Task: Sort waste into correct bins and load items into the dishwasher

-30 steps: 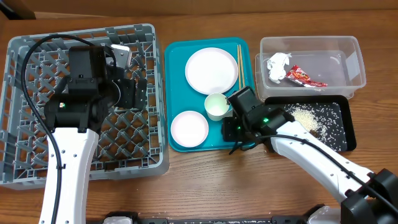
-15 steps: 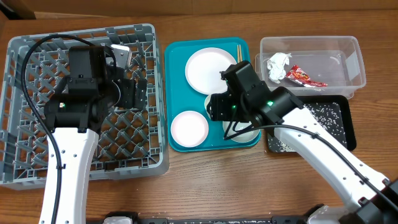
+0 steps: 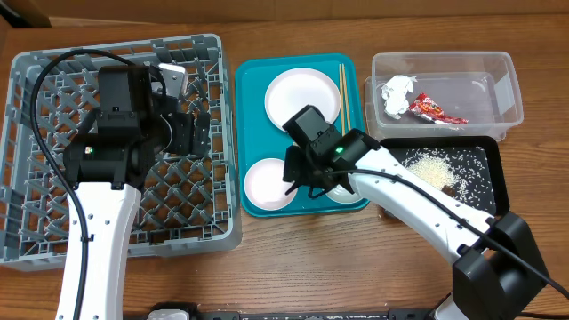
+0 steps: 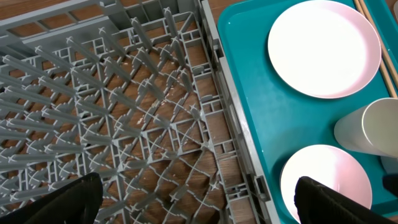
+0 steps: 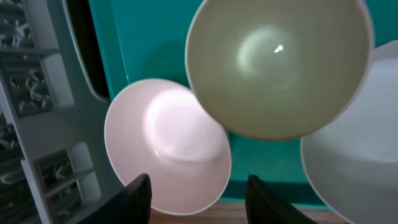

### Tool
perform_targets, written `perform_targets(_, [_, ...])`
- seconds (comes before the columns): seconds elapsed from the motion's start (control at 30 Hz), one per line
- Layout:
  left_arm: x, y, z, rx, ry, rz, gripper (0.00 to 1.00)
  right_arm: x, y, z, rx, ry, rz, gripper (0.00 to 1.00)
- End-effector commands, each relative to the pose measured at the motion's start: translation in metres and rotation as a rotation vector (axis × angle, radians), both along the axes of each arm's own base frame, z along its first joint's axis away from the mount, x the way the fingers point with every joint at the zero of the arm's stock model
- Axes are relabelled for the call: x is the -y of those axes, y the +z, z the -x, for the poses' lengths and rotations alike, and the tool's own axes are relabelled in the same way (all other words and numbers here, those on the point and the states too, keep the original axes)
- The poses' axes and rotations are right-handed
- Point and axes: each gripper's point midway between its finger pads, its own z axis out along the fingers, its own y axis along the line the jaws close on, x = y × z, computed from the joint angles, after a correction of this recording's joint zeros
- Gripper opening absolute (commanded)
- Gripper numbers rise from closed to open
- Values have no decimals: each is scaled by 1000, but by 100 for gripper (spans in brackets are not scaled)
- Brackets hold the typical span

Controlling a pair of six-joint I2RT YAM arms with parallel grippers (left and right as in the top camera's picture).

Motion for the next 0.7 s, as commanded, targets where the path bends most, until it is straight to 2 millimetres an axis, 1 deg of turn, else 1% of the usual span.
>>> perform_targets(0.0, [-2, 7, -4, 17, -6, -12, 100, 4, 7, -10, 41, -40, 10, 50])
perform_targets(0.07, [-2, 7, -4, 17, -6, -12, 100, 7, 12, -11, 42, -42, 12, 50])
perform_targets(0.13, [-2, 7, -4, 17, -5, -11, 100, 11, 22, -14, 53, -38, 12, 50])
perform_targets(0.2, [-2, 7, -4, 17, -6, -12, 100, 18, 38, -19, 74, -26, 21, 50])
perform_targets(0.23, [-2, 7, -4, 17, -6, -12, 100, 27, 47, -21, 78, -41, 33, 50])
perform_targets(0.37, [-2, 7, -4, 17, -6, -12, 100, 65, 83, -30, 94, -86, 72, 51])
perform_targets(0.47, [-2, 7, -4, 17, -6, -12, 100, 101, 106, -35, 99, -145, 84, 54])
perform_targets(0.5, [-1, 8, -5, 23, -7, -3, 100, 117, 113, -37, 102, -170, 90, 54])
perform_targets(0.63, [14, 16, -13, 70, -60, 65, 100, 165, 128, -39, 115, -243, 109, 55])
perform_targets(0.67, [22, 18, -13, 77, -90, 100, 100, 179, 130, -37, 110, -267, 118, 55])
